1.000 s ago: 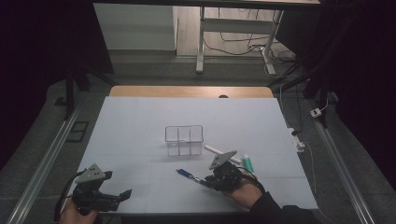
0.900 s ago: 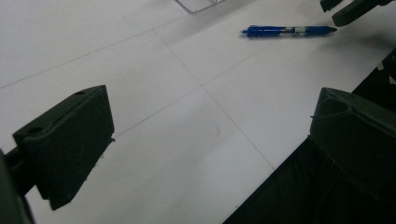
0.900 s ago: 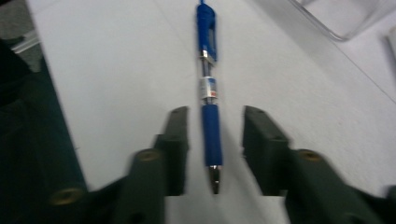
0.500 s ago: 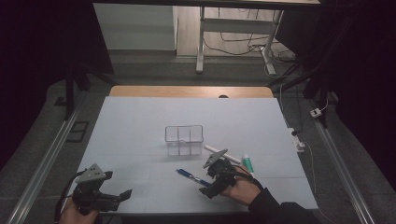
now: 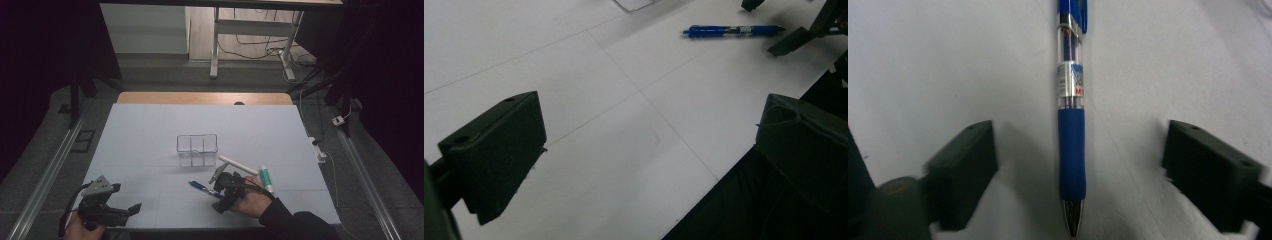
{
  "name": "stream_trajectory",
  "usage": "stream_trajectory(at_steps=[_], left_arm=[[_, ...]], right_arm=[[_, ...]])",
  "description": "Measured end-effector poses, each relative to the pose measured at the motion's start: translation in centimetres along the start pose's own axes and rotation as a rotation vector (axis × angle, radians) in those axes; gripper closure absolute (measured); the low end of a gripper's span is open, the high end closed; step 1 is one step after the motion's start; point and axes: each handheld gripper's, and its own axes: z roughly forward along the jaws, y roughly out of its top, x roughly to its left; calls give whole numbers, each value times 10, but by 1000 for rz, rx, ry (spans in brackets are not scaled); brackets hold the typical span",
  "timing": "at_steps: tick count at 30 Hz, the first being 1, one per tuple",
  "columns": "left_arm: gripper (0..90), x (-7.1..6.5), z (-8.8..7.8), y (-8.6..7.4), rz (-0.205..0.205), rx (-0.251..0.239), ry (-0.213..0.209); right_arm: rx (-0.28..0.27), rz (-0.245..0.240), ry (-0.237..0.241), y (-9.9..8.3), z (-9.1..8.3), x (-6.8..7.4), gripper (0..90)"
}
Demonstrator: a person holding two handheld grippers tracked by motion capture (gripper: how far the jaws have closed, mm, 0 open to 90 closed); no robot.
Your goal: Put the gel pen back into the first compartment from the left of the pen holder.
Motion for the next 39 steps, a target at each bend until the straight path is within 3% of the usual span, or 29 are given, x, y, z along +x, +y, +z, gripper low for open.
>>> stream_trajectory(at_steps=[6, 7, 9, 10, 11, 12, 13, 14, 17, 18, 21, 33, 39], left_arm=[[0, 0, 0, 0, 1, 2, 4], [1, 0, 0, 0, 2, 2, 4], [4, -1, 0, 0, 1, 2, 5], [5, 0, 0, 0, 0, 2, 5], [6, 0, 0, 0, 0, 1, 3], [6, 0, 0, 0, 0, 2, 3], [6, 0, 0, 0, -1, 1, 1], [6, 0, 0, 0, -1, 1, 0], [5, 1, 0, 0, -7, -5, -6], [5, 1, -1, 0, -8, -7, -8], [5, 2, -2, 0, -9, -17, -16], [3, -3, 1, 7, 52, -62, -31], [0, -5, 5, 12, 88, -71, -36]], right_arm=[[-14, 5, 11, 0, -6, 0, 597], [-13, -20, 1, -1, -7, -1, 640], [-19, -11, 6, -1, -7, 2, 747], [-10, -40, 11, -1, -8, 0, 792], [26, -57, 4, -1, -10, 0, 795], [5, -44, 8, -1, -9, 1, 797], [28, -51, 7, -1, -11, -1, 798], [-18, -3, 18, -1, -7, 2, 799], [-20, -16, 25, -2, -8, -1, 802], [-24, 9, 35, -2, -8, 0, 803], [-34, 10, 39, -4, -9, -3, 805], [-206, 1, 33, -4, -34, -9, 804], [-266, -6, 39, -1, -47, -10, 804]])
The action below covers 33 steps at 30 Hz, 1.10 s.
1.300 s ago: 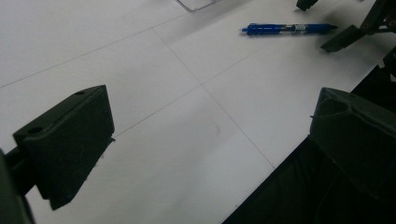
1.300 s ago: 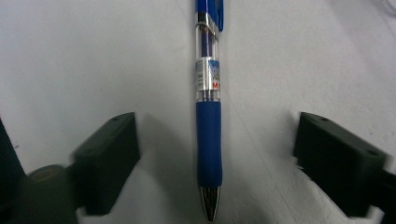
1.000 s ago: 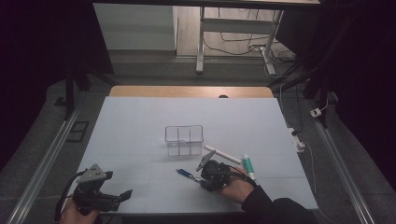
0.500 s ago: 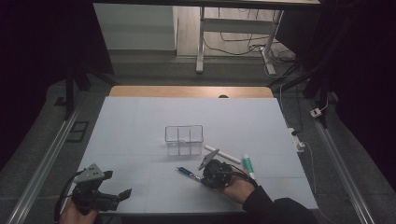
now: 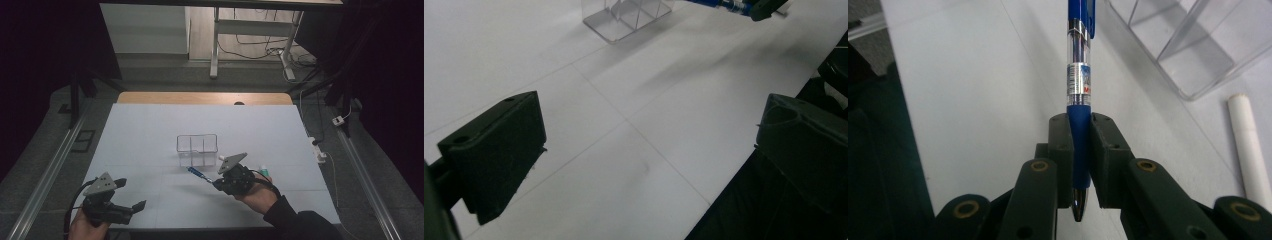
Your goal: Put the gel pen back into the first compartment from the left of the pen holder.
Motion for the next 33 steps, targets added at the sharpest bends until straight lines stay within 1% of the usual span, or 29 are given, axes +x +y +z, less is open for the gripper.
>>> stream_trajectory(at_steps=[2, 5, 8, 13, 14, 16, 18, 19, 21, 24, 26, 28, 29, 30, 33], left_arm=[[0, 0, 2, 1, 18, -10, -11], [1, 0, 4, 4, 29, -24, -24], [1, -1, 5, 7, 44, -46, -24], [0, -2, 5, 12, 63, -86, 3], [0, -2, 5, 14, 73, -90, 13], [0, -5, 7, 19, 106, -76, 28], [0, -8, 11, 23, 138, -62, 33], [0, -10, 13, 25, 159, -51, 44], [0, -16, 17, 30, 208, -22, 77], [0, -24, 23, 36, 280, 3, 106], [0, -28, 26, 39, 311, 14, 112], [0, -30, 29, 41, 335, 28, 127], [0, -32, 30, 43, 351, 32, 135], [0, -33, 31, 44, 366, 34, 144], [0, -38, 34, 47, 419, 40, 164]], right_arm=[[-12, -1, 3, 2, -2, 0, 804], [-28, -5, 11, 6, -6, 0, 804], [-45, -12, 20, 10, -9, -1, 804], [-50, -15, 35, 16, -14, -1, 803], [-49, -15, 42, 17, -14, -1, 803], [-45, -15, 47, 18, -14, -2, 803], [-45, -12, 53, 19, -13, -2, 803], [-41, -14, 54, 20, -13, -2, 803], [-42, -13, 60, 21, -13, -2, 803], [-41, -14, 67, 24, -13, -2, 803], [-39, -14, 73, 26, -14, -1, 803], [-37, -15, 79, 28, -14, -1, 803], [-35, -26, 81, 29, -14, -1, 803], [-35, -19, 84, 30, -14, -1, 803], [-22, -30, 84, 33, -14, -1, 803]])
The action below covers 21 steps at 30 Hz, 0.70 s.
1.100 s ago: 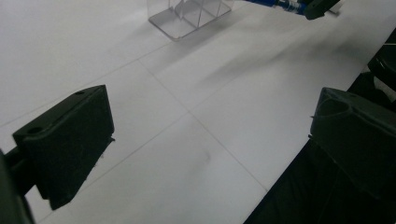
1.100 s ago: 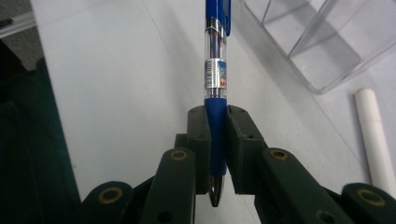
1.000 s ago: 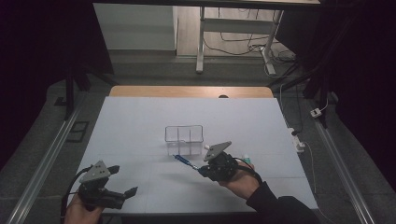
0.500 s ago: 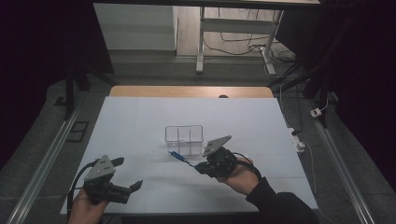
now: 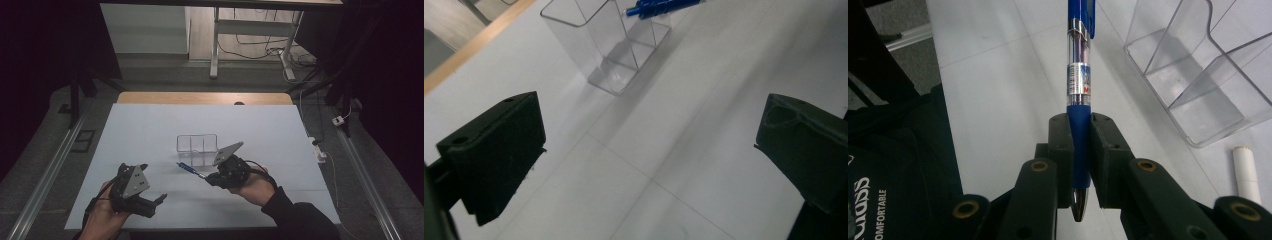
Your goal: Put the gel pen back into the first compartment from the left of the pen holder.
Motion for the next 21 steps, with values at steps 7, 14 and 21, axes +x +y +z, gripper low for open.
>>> stream_trajectory(at_steps=[7, 14, 21], left_arm=[[0, -4, 8, 15, 83, -21, -29], [0, -13, 19, 31, 183, -12, -26], [3, -22, 33, 43, 288, 11, 23]], right_arm=[[32, -29, 5, 10, -2, -1, 803], [76, -65, 11, 21, -4, -1, 803], [110, -95, 21, 30, -4, 0, 803]])
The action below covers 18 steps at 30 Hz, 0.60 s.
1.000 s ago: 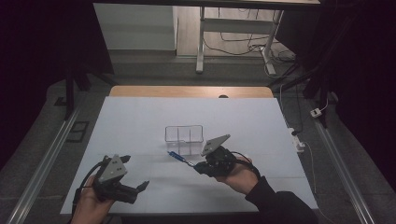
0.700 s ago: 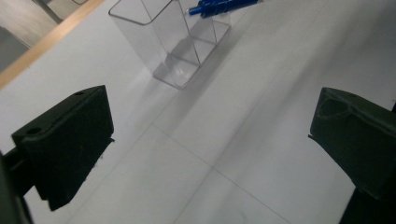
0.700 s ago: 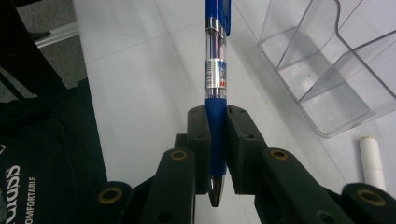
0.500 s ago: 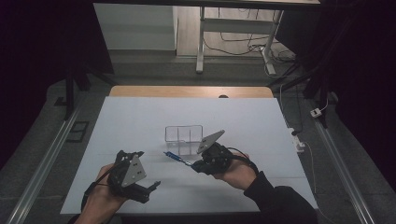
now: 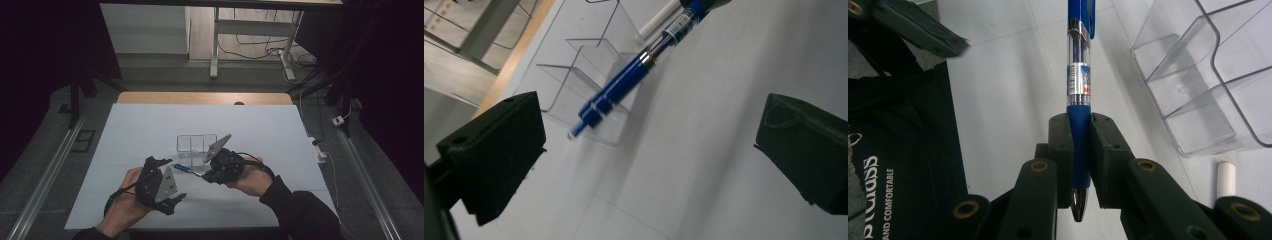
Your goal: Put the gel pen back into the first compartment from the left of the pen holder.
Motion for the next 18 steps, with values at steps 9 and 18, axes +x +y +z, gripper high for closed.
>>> stream_trajectory(at_steps=[9, 18], left_arm=[[84, -10, 9, 17, 180, 35, 95], [305, -25, 17, 24, 367, 80, 196]], right_arm=[[22, -23, 7, 7, -1, 1, 803], [25, -18, 16, 9, -1, 2, 803]])
